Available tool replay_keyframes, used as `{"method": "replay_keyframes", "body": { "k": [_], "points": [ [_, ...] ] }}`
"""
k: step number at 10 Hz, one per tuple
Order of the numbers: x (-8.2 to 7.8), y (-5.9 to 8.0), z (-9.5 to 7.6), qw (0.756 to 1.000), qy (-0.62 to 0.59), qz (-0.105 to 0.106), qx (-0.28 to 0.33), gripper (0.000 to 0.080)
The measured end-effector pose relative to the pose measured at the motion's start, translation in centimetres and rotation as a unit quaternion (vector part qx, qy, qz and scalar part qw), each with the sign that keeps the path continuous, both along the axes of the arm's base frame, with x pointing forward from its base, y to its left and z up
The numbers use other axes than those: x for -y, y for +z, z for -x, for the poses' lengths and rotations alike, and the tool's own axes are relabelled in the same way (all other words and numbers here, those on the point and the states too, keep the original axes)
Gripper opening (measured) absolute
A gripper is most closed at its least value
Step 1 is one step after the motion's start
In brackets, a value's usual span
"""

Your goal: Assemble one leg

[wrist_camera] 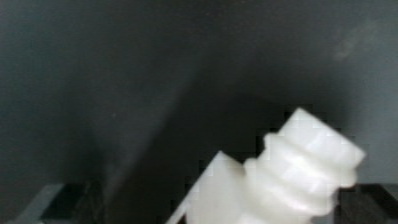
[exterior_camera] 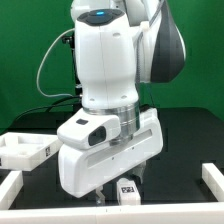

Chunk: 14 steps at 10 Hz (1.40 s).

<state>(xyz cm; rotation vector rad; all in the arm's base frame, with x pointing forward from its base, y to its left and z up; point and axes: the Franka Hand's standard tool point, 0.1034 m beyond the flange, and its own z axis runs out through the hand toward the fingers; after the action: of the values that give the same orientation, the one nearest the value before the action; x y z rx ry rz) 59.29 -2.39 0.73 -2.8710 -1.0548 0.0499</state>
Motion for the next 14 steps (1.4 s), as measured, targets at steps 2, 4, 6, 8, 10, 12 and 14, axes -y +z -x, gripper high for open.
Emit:
{"method": "replay_keyframes", "body": {
  "k": [2, 4, 6, 8, 10, 12, 14],
  "points": [
    [0.0, -0.2, -0.3, 1.0, 0.008, -0.001, 0.002, 0.0513],
    [0.0, -0.2, -0.2, 1.0, 0.008, -0.001, 0.002, 0.0363],
    [0.0, -0.2, -0.2, 1.0, 0.008, -0.001, 0.002, 0.0318],
    [-2.0, 0.9, 2.1, 0.999, -0.052, 0.007, 0.001, 0.0318],
    [-7.4, 4.0, 7.4, 0.993, -0.117, 0.014, 0.003, 0.0318],
    [-9.9, 5.5, 8.5, 0.991, -0.134, 0.018, 0.006, 0.032],
    [-9.6, 5.2, 8.5, 0.991, -0.136, 0.018, 0.004, 0.032]
  ]
}}
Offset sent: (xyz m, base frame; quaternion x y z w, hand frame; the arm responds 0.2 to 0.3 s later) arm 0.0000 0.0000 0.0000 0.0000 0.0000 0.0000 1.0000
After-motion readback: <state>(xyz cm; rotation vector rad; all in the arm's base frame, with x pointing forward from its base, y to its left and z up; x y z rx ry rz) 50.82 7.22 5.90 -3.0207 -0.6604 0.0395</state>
